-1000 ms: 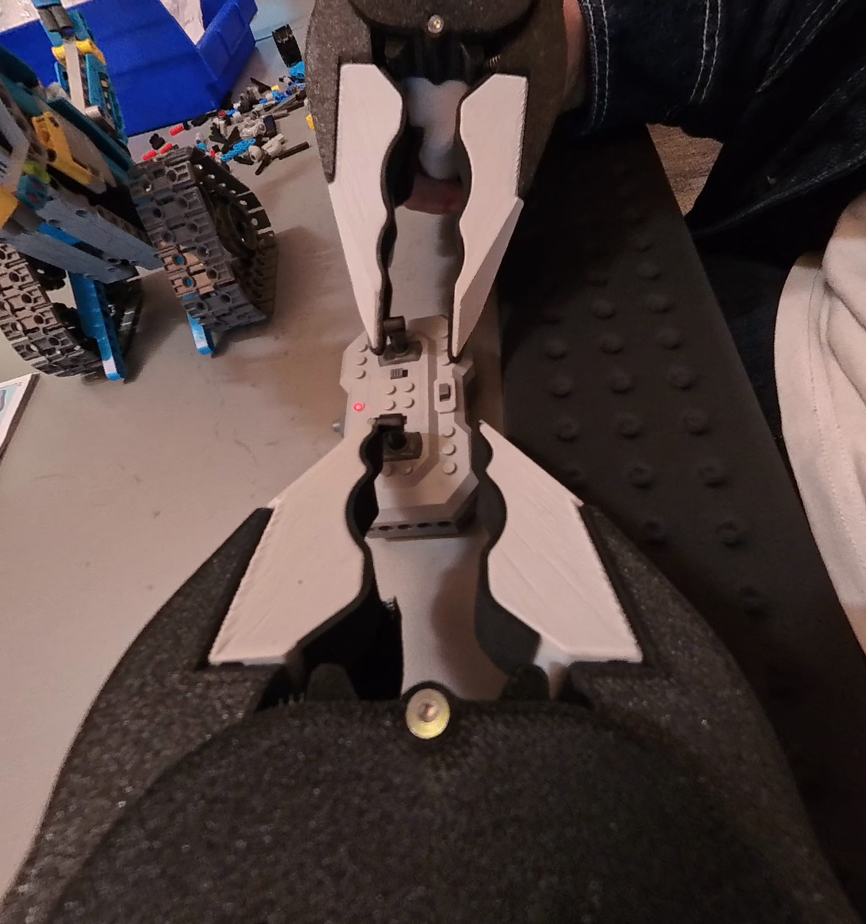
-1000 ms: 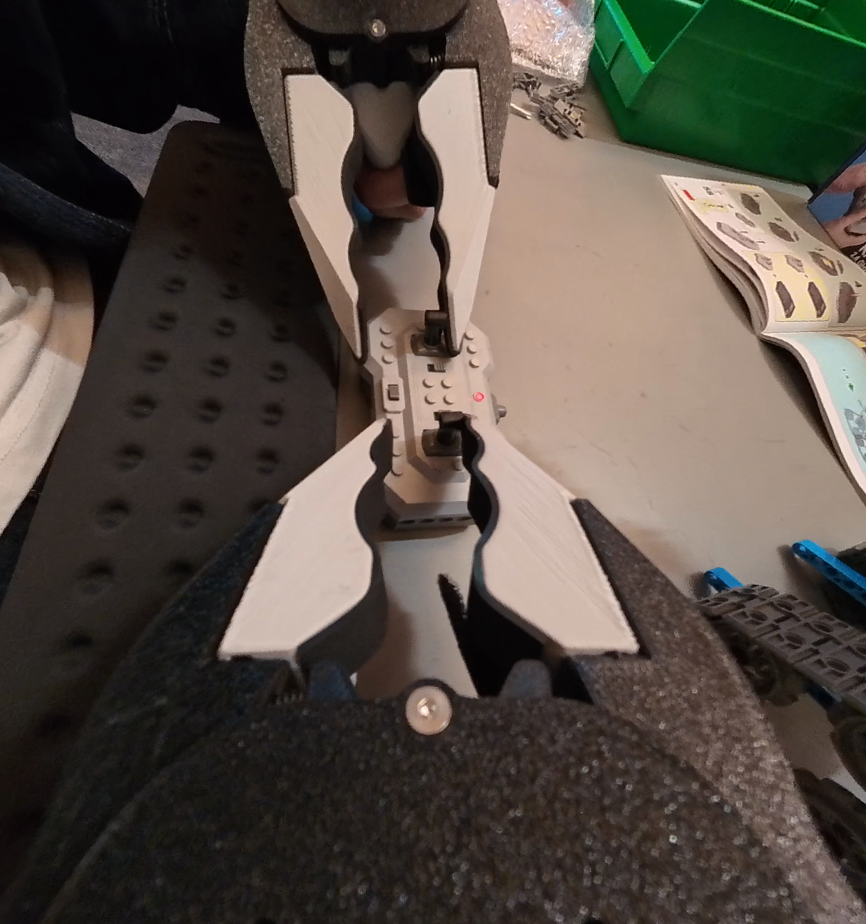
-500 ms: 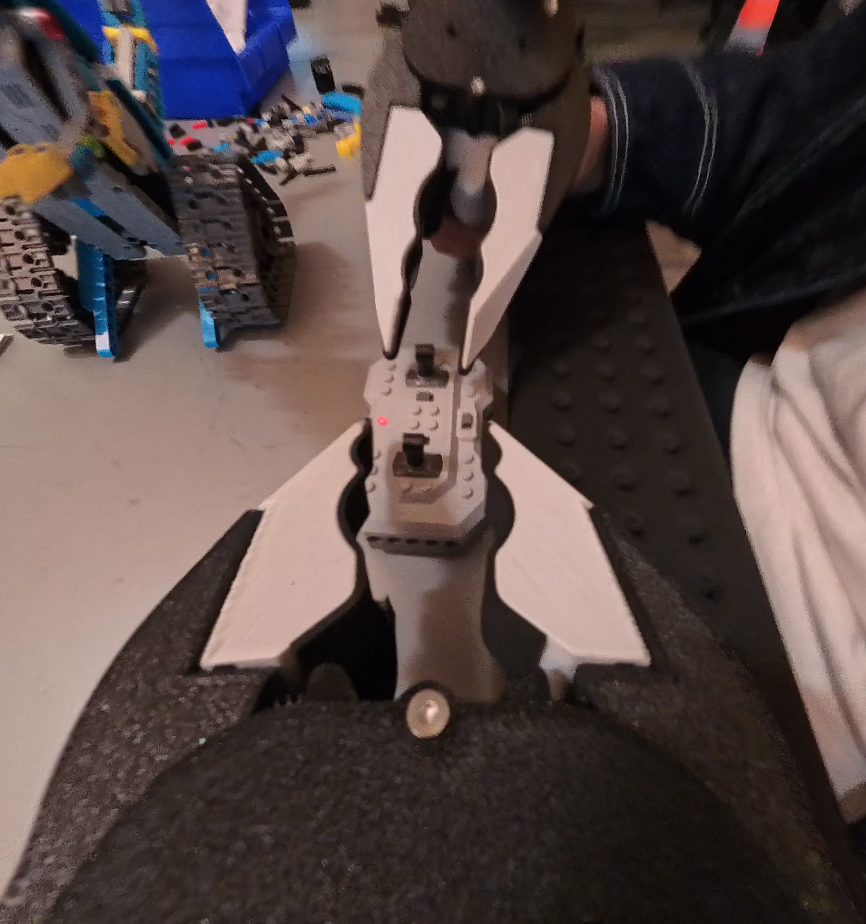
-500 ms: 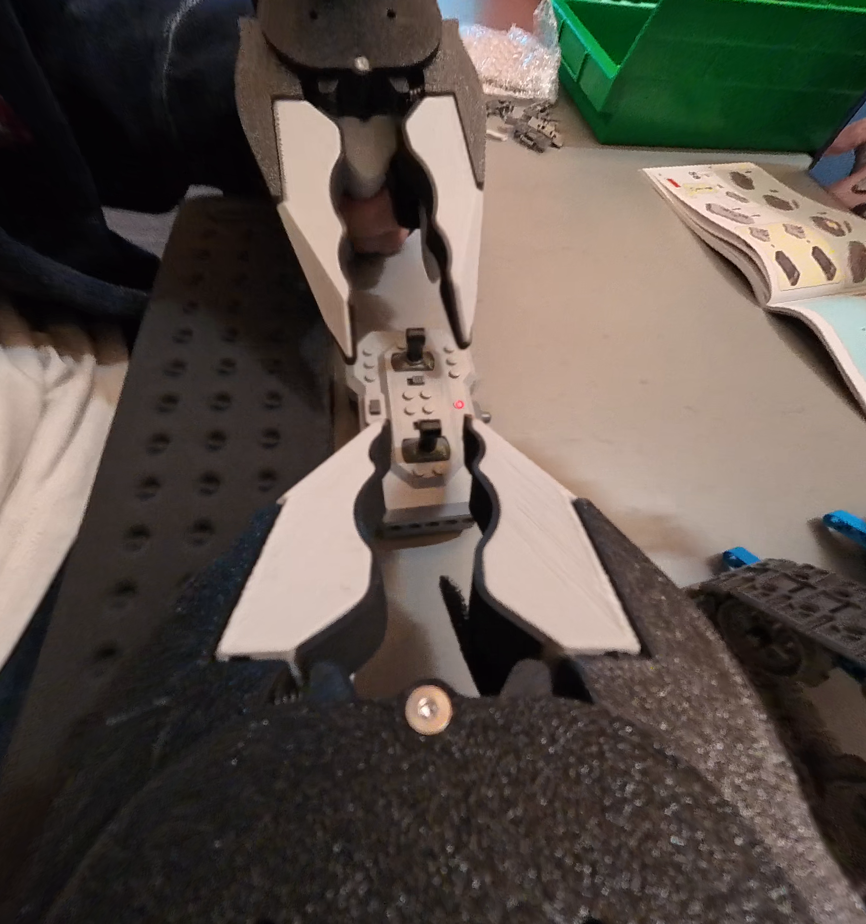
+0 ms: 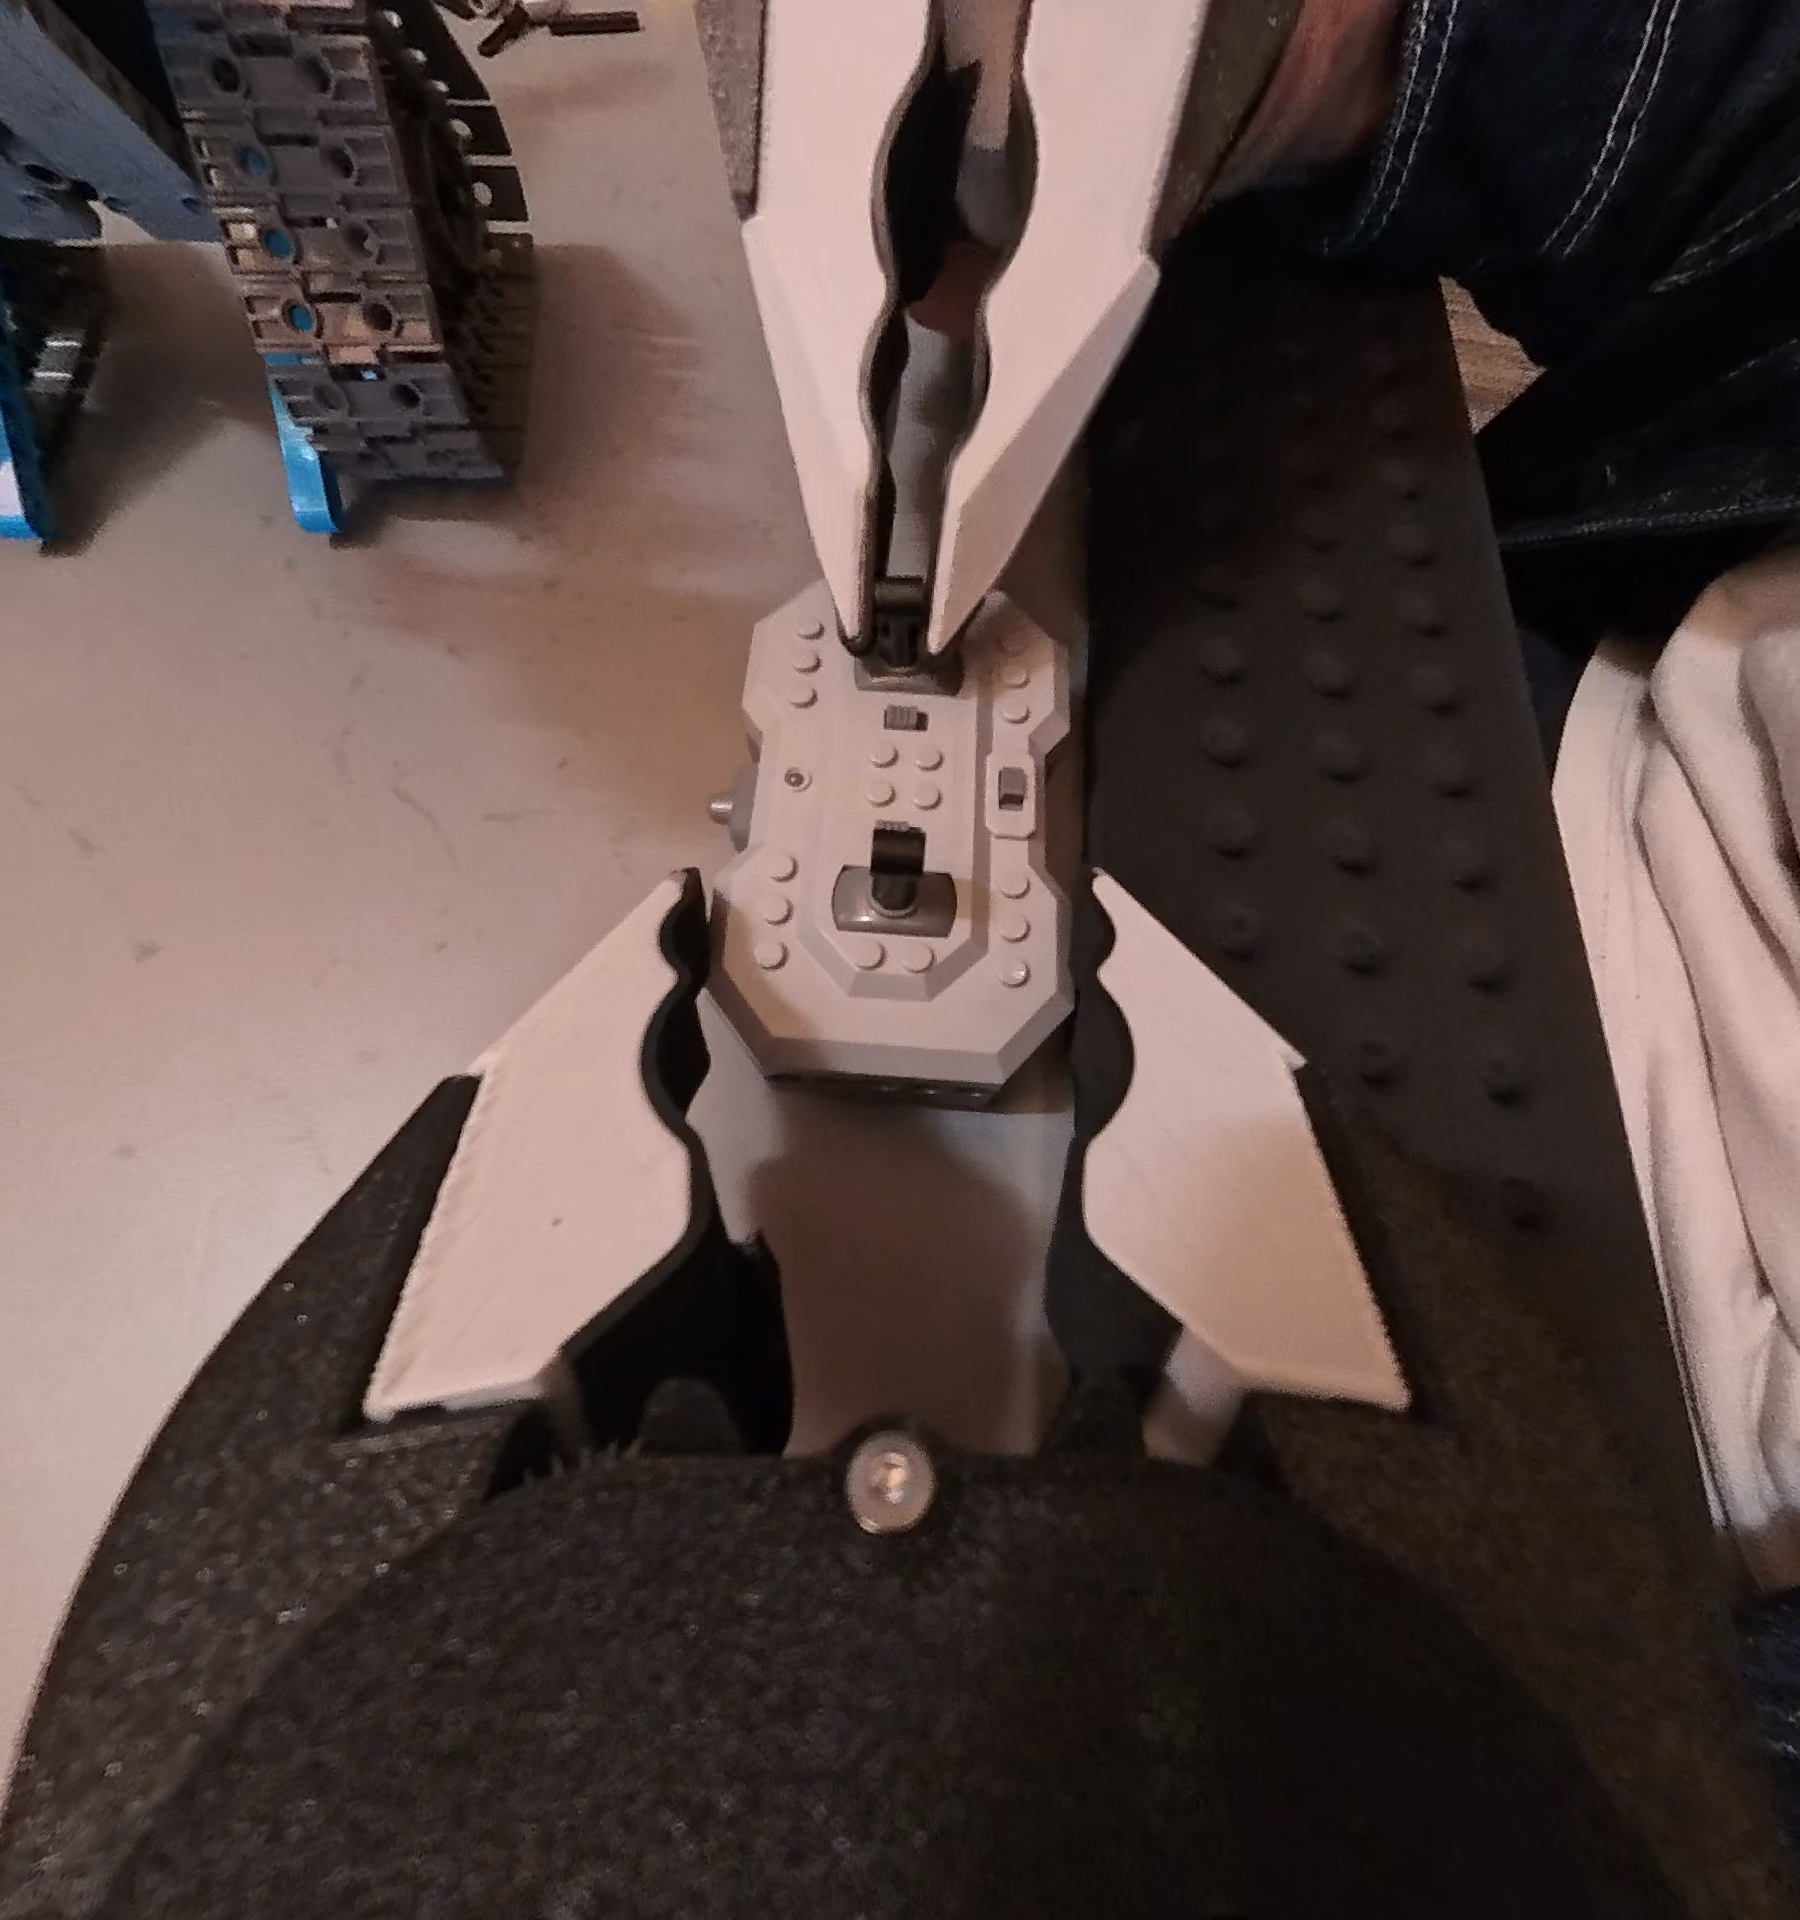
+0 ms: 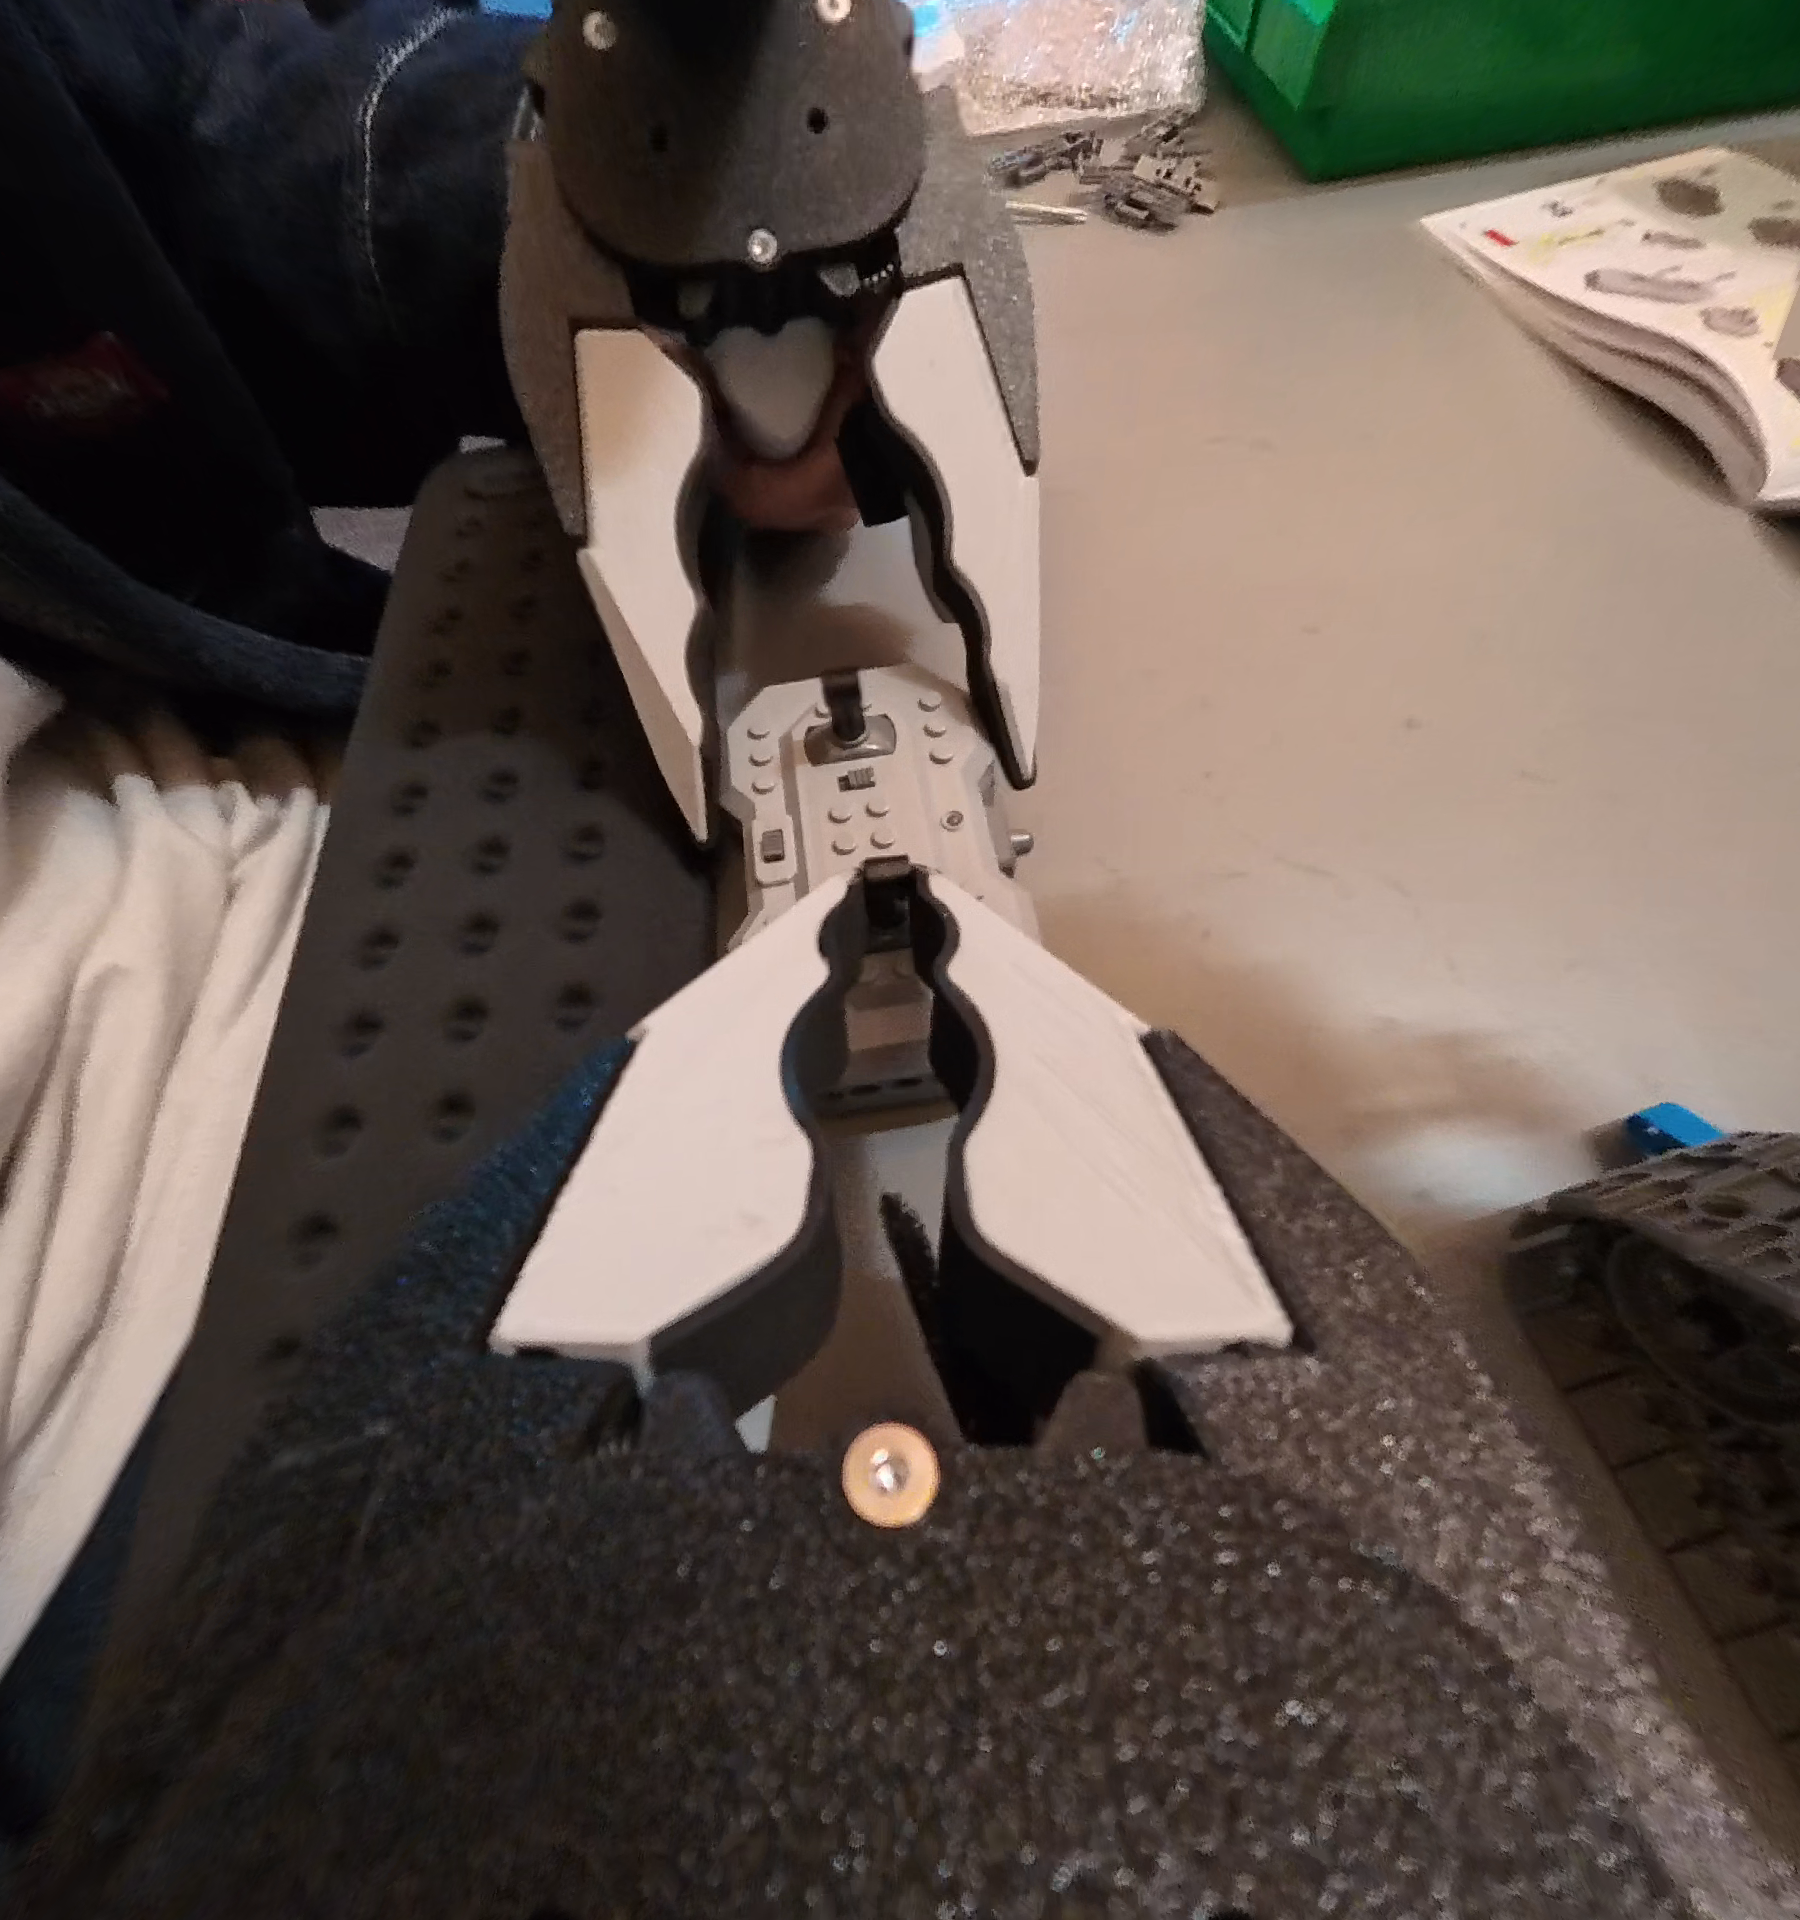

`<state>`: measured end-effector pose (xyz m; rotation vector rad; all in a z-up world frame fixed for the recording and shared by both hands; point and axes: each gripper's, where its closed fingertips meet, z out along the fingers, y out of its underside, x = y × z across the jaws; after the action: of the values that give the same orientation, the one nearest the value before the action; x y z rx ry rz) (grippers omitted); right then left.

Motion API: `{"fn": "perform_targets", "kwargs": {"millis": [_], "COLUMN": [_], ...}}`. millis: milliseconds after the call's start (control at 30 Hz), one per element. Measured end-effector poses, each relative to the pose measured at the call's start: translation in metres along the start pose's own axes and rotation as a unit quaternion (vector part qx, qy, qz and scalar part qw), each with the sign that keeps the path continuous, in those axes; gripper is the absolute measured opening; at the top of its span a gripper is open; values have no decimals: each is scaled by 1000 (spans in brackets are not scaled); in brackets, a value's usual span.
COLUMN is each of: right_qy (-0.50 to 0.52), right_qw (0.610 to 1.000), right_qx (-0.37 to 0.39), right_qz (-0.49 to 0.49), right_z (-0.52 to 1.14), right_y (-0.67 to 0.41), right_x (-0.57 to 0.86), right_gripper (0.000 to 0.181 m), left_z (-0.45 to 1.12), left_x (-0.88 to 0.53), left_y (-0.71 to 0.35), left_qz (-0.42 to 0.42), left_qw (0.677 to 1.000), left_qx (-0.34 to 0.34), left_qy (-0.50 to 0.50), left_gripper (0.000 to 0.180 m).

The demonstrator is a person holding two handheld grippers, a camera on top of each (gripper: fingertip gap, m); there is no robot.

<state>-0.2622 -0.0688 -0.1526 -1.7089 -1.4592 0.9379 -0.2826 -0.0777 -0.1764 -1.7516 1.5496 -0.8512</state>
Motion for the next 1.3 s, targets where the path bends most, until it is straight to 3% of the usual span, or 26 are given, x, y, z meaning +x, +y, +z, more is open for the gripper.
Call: {"fn": "perform_targets", "kwargs": {"millis": [200, 333, 467, 567, 700, 767, 867, 933, 1300], "right_qy": [-56, -36, 28, 5, 4, -7, -16, -12, -47], "right_qw": [993, 998, 995, 1000, 998, 999, 999, 998, 999], "right_qx": [16, 10, 1, -4, 52, 31, -6, -8, -5], "right_qz": [99, 52, -91, -27, -34, -40, -52, -54, -13], "right_z": [0, 0, -1, -1, 1, 17, 34, 36, 37], "right_y": [0, 0, 2, 1, -33, -37, -30, -31, -30], "right_x": [2, 1, -4, -2, -8, -10, -12, -11, -11], "right_gripper": [6, 6, 6, 6, 18, 25, 21, 7, 6], "left_z": [0, 0, 0, 0, 0, 0, 0, 0, 0], "left_x": [-1, -2, -2, -2, -1, -1, -1, -1, 0], "left_y": [0, 0, 0, 0, 0, 0, 0, 0, 0], "left_qz": [14, 6, -1, -4, -4, -5, -4, -4, -1], "left_qw": [1000, 1000, 1000, 1000, 1000, 1000, 1000, 1000, 1000], "left_qx": [0, 0, 0, 1, 1, 1, 1, 1, 1], "left_qy": [-8, -6, 1, 4, 5, 6, 4, 4, 6], "left_gripper": [68, 68, 69, 69, 69, 69, 69, 69, 68]}}
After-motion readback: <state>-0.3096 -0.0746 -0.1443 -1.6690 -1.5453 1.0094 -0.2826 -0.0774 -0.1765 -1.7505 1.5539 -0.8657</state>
